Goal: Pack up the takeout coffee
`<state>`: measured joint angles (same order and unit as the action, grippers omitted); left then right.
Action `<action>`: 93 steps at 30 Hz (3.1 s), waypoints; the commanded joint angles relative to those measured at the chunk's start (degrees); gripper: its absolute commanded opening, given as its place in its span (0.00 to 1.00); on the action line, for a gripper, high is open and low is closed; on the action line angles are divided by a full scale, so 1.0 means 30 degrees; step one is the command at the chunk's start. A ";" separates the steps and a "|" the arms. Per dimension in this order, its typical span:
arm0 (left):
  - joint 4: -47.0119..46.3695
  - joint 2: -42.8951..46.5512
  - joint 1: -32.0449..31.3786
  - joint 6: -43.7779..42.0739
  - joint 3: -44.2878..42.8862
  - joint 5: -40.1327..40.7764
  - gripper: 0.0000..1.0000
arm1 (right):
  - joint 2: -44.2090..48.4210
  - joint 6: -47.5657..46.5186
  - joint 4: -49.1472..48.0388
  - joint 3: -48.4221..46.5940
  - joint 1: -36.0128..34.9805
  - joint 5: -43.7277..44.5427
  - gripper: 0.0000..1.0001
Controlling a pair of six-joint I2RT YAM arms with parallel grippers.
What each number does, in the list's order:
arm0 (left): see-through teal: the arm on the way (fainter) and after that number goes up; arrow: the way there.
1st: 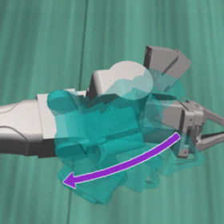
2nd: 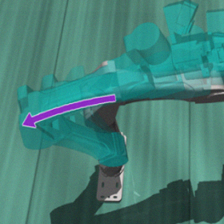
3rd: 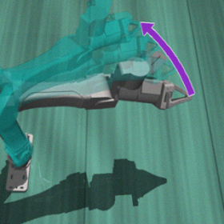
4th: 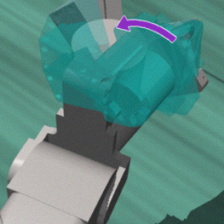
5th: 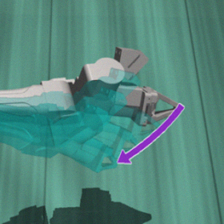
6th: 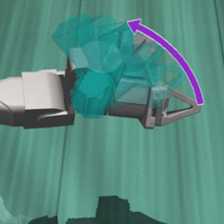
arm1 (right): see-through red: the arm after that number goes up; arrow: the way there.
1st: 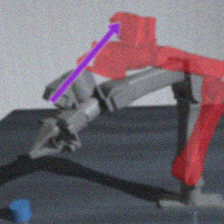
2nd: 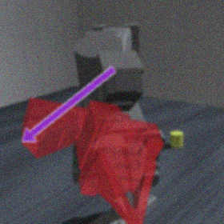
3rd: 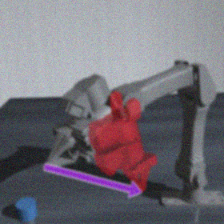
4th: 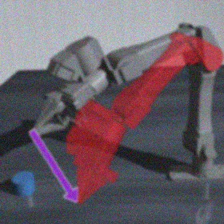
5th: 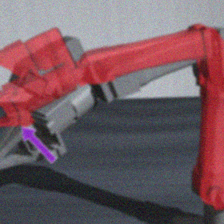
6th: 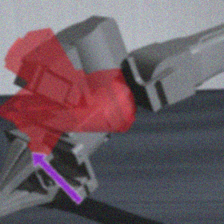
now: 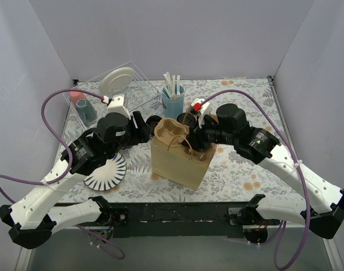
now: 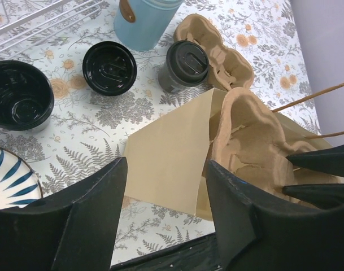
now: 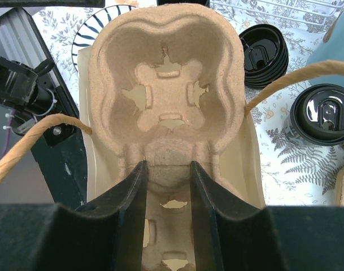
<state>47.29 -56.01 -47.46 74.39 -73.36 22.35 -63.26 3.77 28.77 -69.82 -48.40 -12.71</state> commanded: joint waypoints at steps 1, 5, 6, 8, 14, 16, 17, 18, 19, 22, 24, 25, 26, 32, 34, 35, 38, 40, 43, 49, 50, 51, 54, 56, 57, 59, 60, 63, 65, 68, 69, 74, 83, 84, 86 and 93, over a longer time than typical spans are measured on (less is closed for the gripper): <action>0.0702 0.0271 0.0030 0.0223 -0.0682 0.1163 0.57 | -0.0181 -0.0874 0.0603 -0.1158 -0.0096 0.0457 0.25; 0.0849 0.0008 0.0030 0.0223 -0.0682 0.1339 0.58 | -0.0473 -0.1198 0.1013 -0.1568 -0.0096 0.0632 0.25; 0.0878 0.0007 0.0030 0.0252 -0.0682 0.1368 0.58 | -0.0532 -0.1198 0.1130 -0.1686 -0.0096 0.0662 0.25; 0.0849 -0.0051 0.0030 0.0252 -0.0595 0.1427 0.58 | -0.0591 -0.1812 0.1306 -0.1978 -0.0096 0.0779 0.25; 0.0732 -0.0110 0.0030 0.0281 -0.0448 0.1369 0.59 | -0.0358 -0.2077 0.1394 -0.1981 -0.0097 0.0662 0.25; 0.0673 -0.0139 0.0030 0.0281 -0.0390 0.1194 0.59 | -0.0328 -0.2194 0.1482 -0.1922 -0.0126 0.0779 0.25; 0.0644 -0.0081 0.0030 0.0281 -0.0360 0.1019 0.59 | -0.0299 -0.2194 0.1541 -0.1921 -0.0097 0.0838 0.25; 0.0354 -0.0023 0.0030 0.0252 -0.0273 0.0350 0.59 | -0.0269 -0.2252 0.1570 -0.1776 -0.0125 0.0867 0.25; 0.0061 0.0094 0.0030 0.0049 -0.0156 -0.0121 0.59 | -0.0211 -0.2282 0.1542 -0.1688 -0.0126 0.0867 0.25; -0.1520 0.0709 0.0030 -0.0683 0.0692 -0.2137 0.58 | 0.0082 -0.2107 0.1134 -0.1250 -0.0126 0.1014 0.24; -0.2340 0.1002 0.0030 -0.1094 0.1219 -0.2817 0.56 | 0.0404 -0.1931 0.0840 -0.1043 -0.0126 0.1160 0.24; -0.2548 0.1061 0.0030 -0.1241 0.1396 -0.3430 0.55 | 0.0492 -0.1815 0.0635 -0.0955 -0.0126 0.1160 0.24; -0.2695 0.1062 0.0030 -0.1300 0.1543 -0.3610 0.52 | 0.0638 -0.1755 0.0604 -0.0984 -0.0126 0.1189 0.24; -0.2842 0.0565 0.0030 -0.1535 0.2129 -0.3904 0.46 | 0.0639 -0.1726 0.0779 -0.1189 -0.0126 0.1132 0.24; -0.3018 0.0419 0.0030 -0.1652 0.2305 -0.3963 0.46 | 0.0639 -0.1726 0.0809 -0.1189 -0.0126 0.1102 0.24; -0.3105 0.0389 0.0030 -0.1739 0.2364 -0.3963 0.46 | 0.0639 -0.1726 0.0838 -0.1160 -0.0126 0.1102 0.24; -0.2960 0.0125 0.0030 -0.1769 0.2452 -0.3730 0.45 | 0.0668 -0.1726 0.0868 -0.1160 -0.0126 0.1102 0.24; -0.2784 0.0008 0.0030 -0.1798 0.2540 -0.3466 0.44 | 0.0668 -0.1755 0.0926 -0.1101 -0.0097 0.1102 0.24; -0.2579 -0.0110 0.0030 -0.1799 0.2658 -0.2909 0.40 | 0.0727 -0.1813 0.1013 -0.0926 -0.0126 0.1131 0.24; -0.2666 0.0007 0.0030 -0.1857 0.2862 -0.2586 0.22 | 0.0815 -0.2338 0.1451 -0.0604 -0.0126 0.1277 0.24; -0.2725 0.0036 0.0030 -0.1857 0.2891 -0.2586 0.20 | 0.0786 -0.2486 0.1569 -0.0516 -0.0126 0.1336 0.25; -0.2725 0.0095 0.0030 -0.1915 0.2863 -0.2644 0.18 | 0.0757 -0.2574 0.1658 -0.0515 -0.0126 0.1365 0.25; -0.2813 0.0095 0.0030 -0.2003 0.2921 -0.2849 0.15 | 0.0435 -0.2868 0.1980 -0.0369 -0.0126 0.1103 0.25; -0.2959 0.0066 0.0030 -0.2033 0.2979 -0.2966 0.13 | 0.0229 -0.2897 0.1980 -0.0252 -0.0126 0.0781 0.25; -0.2960 0.0037 0.0030 -0.2033 0.2980 -0.2938 0.12 | 0.0142 -0.2897 0.1894 -0.0193 -0.0126 0.0751 0.25; -0.2815 -0.0080 0.0030 -0.2033 0.2921 -0.2793 0.11 | 0.0141 -0.2897 0.1835 -0.0047 -0.0126 0.0808 0.25; -0.2813 -0.0139 0.0030 -0.2004 0.2863 -0.2849 0.11 | 0.0141 -0.2897 0.1718 0.0012 -0.0126 0.0896 0.25; -0.2901 -0.0052 0.0030 -0.2004 0.2862 -0.2909 0.11 | 0.0083 -0.2897 0.1513 0.0245 -0.0126 0.0839 0.25; -0.2901 -0.0022 0.0030 -0.2033 0.2833 -0.2850 0.12 | -0.0122 -0.2956 0.1483 0.0305 -0.0126 0.0984 0.25; -0.2523 -0.0197 0.0030 -0.1888 0.2658 -0.2412 0.11 | -0.0240 -0.2956 0.1629 0.0393 -0.0126 0.1015 0.25; -0.2375 -0.0256 0.0030 -0.1858 0.2570 -0.2237 0.11 | -0.0182 -0.2956 0.1629 0.0451 -0.0126 0.0985 0.24; -0.2169 -0.0344 0.0030 -0.1798 0.2453 -0.2059 0.11 | 0.0258 -0.2956 0.1864 0.0598 -0.0126 0.0780 0.24; -0.2052 -0.0168 0.0030 -0.1594 0.2394 -0.2000 0.12 | 0.0346 -0.2897 0.1922 0.1125 -0.0155 0.0076 0.25; -0.2023 -0.0139 0.0030 -0.1594 0.2394 -0.2029 0.12 | 0.0375 -0.2897 0.1922 0.1155 -0.0126 0.0134 0.25; -0.1993 -0.0198 0.0030 -0.1593 0.2364 -0.2030 0.13 | 0.0375 -0.2897 0.2010 0.1155 -0.0097 0.0310 0.25; -0.2344 -0.0168 0.0030 -0.1623 0.2042 -0.2702 0.22 | 0.0259 -0.2927 0.1689 0.1797 -0.0126 0.0340 0.25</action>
<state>39.07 -56.95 -47.46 69.89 -65.21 14.55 -63.02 -4.73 34.57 -66.24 -48.51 -11.29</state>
